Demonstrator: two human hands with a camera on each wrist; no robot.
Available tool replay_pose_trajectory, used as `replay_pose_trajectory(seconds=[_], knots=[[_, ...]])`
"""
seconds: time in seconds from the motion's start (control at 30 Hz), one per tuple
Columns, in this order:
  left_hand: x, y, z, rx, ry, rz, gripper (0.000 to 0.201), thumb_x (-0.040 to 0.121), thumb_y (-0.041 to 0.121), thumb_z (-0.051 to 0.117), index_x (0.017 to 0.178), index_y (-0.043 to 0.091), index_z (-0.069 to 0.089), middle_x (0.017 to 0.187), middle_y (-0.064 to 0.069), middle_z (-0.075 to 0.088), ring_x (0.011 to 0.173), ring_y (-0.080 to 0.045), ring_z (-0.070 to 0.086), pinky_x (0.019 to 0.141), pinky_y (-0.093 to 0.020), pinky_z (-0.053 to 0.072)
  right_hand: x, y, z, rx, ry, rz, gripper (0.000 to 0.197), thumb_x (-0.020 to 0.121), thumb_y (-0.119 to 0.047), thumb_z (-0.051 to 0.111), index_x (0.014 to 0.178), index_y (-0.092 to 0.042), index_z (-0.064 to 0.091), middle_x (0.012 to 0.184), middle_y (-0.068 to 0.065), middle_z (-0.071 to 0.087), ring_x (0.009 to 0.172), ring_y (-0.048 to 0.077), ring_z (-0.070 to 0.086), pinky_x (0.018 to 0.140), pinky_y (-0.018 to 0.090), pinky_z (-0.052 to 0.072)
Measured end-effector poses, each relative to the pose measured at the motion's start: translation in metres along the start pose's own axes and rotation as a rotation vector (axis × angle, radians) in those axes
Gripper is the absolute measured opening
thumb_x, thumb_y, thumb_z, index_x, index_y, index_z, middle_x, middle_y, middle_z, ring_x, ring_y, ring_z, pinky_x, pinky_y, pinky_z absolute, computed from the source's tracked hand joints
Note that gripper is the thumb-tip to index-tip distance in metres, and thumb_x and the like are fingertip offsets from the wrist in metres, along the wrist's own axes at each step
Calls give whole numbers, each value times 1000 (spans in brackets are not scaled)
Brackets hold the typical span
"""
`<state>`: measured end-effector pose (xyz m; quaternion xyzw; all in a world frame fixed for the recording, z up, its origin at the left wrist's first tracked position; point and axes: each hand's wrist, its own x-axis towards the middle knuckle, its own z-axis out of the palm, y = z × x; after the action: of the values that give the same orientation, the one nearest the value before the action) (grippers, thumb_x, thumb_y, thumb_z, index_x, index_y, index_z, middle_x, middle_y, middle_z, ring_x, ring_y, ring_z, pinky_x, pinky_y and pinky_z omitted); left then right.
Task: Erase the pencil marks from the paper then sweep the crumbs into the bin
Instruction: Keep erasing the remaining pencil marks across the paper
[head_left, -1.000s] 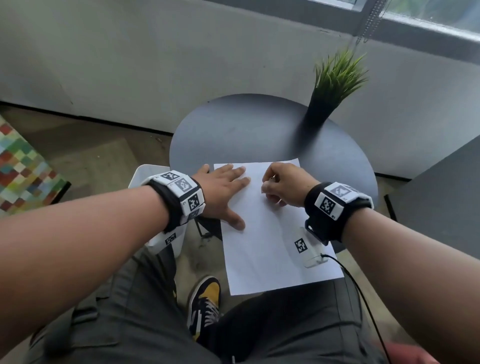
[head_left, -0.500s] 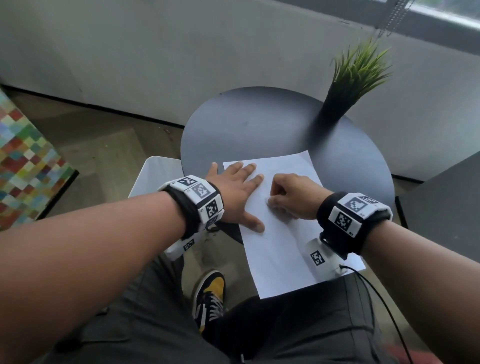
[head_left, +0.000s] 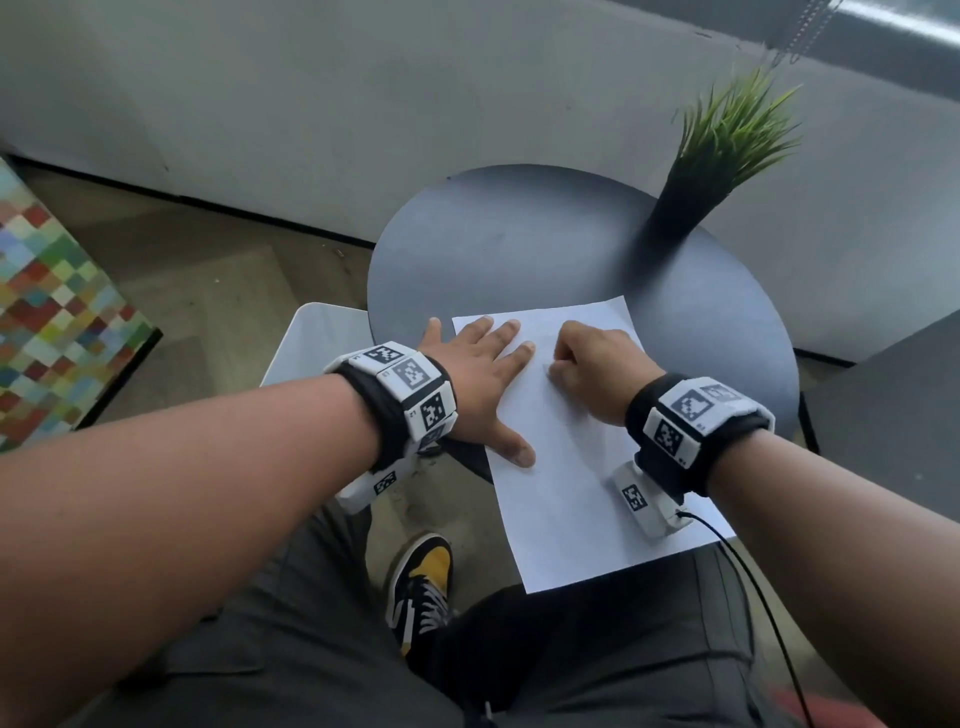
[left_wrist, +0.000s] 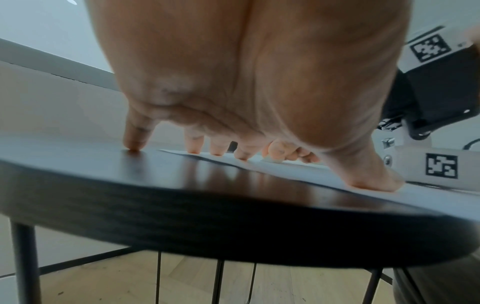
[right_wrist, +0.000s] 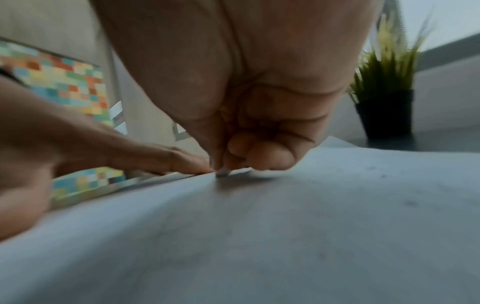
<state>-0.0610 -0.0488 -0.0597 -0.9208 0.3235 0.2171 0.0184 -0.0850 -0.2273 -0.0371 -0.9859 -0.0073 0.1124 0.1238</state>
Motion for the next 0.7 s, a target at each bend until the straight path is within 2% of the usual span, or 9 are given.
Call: replay_pose_trajectory(seconds=[0.03,0.13,0.17,0.3,0.33,0.43,0.5,0.6,0.7], knots=[[0,0,0,-5,-1,1,129,58,96,48,156,32,-7,164,5,-18,150,-21,-15,115,-66,3,-2,-3,2,-38,-7,-62,7,90,-23,49,91,-16,50,87,4,59,85,27,53,67,32,39],[-1,0,0,-33,-1,10,129,58,95,50,156,32,-6,164,5,-18,150,-20,-16,114,-67,2,-15,-15,3,-100,-221,-327,6,90,-22,53,88,-19,48,81,0,58,81,24,54,71,34,43],[0,0,0,-34,0,10,129,58,95,50,156,33,-7,163,5,-18,150,-20,-17,114,-67,1,-15,-15,0,-96,-246,-325,7,90,-21,54,87,-20,48,81,-1,58,81,23,54,73,34,43],[-1,0,1,-13,1,3,129,59,96,48,155,32,-8,163,5,-18,150,-20,-16,114,-67,2,-3,-2,-6,-99,-41,-51,9,91,-23,48,94,-15,48,88,6,58,84,29,54,63,33,40],[-1,0,2,-15,1,3,129,59,96,48,156,32,-8,163,5,-18,150,-20,-16,114,-67,2,-7,-5,-4,-125,-52,-101,10,92,-22,47,96,-12,48,88,7,58,83,29,54,64,33,40],[-1,0,1,-38,1,7,129,58,95,51,156,33,-6,163,6,-18,150,-20,-17,114,-68,1,-22,-22,1,-113,-261,-336,5,92,-20,51,94,-17,48,85,0,56,79,23,50,69,31,38],[1,0,1,-29,5,7,129,58,95,50,156,33,-7,163,6,-18,150,-21,-16,114,-68,1,-16,-17,-4,-84,-250,-268,3,91,-20,51,91,-19,48,86,0,57,83,25,54,71,31,40],[1,-1,2,-14,5,3,129,58,96,48,155,33,-8,163,6,-19,150,-21,-16,114,-67,2,-2,-3,-5,-89,-44,1,12,91,-24,45,96,-13,47,92,9,59,84,31,55,68,34,46],[1,-2,3,-35,3,8,130,57,96,50,156,33,-7,163,6,-19,150,-20,-17,114,-68,1,-16,-17,4,-90,-152,-211,15,93,-21,48,104,-12,49,88,7,60,79,26,50,69,35,43]])
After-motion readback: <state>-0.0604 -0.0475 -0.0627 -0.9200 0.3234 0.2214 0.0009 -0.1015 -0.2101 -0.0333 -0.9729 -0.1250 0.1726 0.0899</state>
